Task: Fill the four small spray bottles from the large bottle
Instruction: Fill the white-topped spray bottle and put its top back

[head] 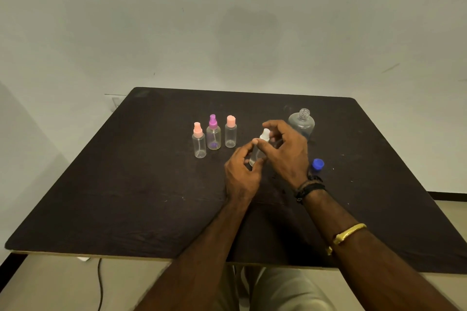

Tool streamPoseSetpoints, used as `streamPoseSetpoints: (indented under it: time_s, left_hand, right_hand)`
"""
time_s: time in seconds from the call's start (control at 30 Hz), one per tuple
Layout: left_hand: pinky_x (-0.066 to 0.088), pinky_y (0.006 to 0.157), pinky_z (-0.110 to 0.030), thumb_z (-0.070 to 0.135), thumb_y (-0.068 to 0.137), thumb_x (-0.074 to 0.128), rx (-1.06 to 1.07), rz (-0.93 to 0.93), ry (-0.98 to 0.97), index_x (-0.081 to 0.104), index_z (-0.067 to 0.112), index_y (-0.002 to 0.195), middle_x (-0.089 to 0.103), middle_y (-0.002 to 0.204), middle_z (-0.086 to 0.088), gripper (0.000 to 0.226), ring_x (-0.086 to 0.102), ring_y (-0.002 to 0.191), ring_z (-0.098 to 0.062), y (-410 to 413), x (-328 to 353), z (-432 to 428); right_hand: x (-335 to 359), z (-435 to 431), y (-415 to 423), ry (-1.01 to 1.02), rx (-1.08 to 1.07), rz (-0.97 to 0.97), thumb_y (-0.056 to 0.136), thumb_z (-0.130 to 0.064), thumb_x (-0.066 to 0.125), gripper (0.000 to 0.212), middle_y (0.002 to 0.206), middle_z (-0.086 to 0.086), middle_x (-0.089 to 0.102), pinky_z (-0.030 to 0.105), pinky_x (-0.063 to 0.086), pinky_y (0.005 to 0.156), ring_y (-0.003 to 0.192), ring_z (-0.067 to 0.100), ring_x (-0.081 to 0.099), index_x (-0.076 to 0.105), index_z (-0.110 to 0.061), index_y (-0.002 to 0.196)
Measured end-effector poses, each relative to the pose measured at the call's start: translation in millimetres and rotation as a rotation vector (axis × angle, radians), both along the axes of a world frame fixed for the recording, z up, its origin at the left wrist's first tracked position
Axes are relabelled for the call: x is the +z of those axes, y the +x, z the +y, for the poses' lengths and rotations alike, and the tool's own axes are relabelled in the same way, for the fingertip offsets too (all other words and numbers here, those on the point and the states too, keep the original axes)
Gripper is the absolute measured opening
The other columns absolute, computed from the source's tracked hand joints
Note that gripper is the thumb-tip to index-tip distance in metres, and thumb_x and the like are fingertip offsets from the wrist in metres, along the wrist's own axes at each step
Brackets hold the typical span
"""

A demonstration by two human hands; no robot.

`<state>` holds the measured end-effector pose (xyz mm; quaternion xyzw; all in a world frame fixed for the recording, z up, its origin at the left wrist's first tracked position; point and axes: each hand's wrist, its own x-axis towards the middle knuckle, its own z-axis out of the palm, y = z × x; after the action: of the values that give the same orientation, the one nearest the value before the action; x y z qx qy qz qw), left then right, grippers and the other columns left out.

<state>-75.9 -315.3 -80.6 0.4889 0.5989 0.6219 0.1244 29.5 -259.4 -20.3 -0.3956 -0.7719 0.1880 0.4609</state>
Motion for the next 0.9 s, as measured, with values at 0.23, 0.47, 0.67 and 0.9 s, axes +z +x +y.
streamPoseSetpoints:
  time_s: [0.23,0.47,0.67,0.9]
  left_hand:
    - [0.056,0.088,-0.016,0.014,0.090,0.075,0.000,-0.026,-0.015,0.065,0.012,0.130,0.070,0.120,0.002,0.042,0.067,0.106,-0.004,-2.5,-2.4,1.2]
    - [0.050,0.081,-0.007,0.011,0.085,0.079,0.018,0.014,-0.018,0.066,0.010,0.128,0.065,0.110,0.013,0.045,0.062,0.093,0.007,0.0,-1.5,-0.2]
    - [0.058,0.088,-0.024,0.019,0.089,0.077,0.007,-0.008,-0.035,0.065,0.012,0.130,0.071,0.119,-0.001,0.043,0.068,0.104,-0.009,-2.2,-4.3,2.5]
    - [0.049,0.083,-0.008,0.015,0.086,0.079,-0.005,0.012,-0.027,0.066,0.013,0.127,0.070,0.114,0.004,0.043,0.065,0.100,-0.004,0.1,-1.7,-0.1]
  right_hand:
    - [-5.2,-4.2,0.6,-0.134,0.102,0.049,0.095,-0.024,0.067,0.040,0.119,-0.009,0.067,0.011,0.049,0.086,0.108,0.001,0.062,0.061,-0.019,0.135]
    - [-4.5,-0.5,1.5,-0.129,0.000,0.070,0.085,-0.036,0.080,0.035,0.101,-0.006,0.067,0.017,0.053,0.075,0.091,0.006,0.064,0.068,-0.023,0.114]
    - [-6.1,-5.8,0.8,-0.191,0.095,0.086,0.096,-0.022,0.066,0.033,0.117,-0.006,0.070,0.012,0.051,0.088,0.108,0.002,0.064,0.066,-0.018,0.129]
    - [-7.0,-2.4,-1.4,-0.206,0.041,0.124,0.090,-0.025,0.075,0.031,0.104,-0.003,0.072,0.021,0.055,0.083,0.098,0.008,0.067,0.070,-0.017,0.119]
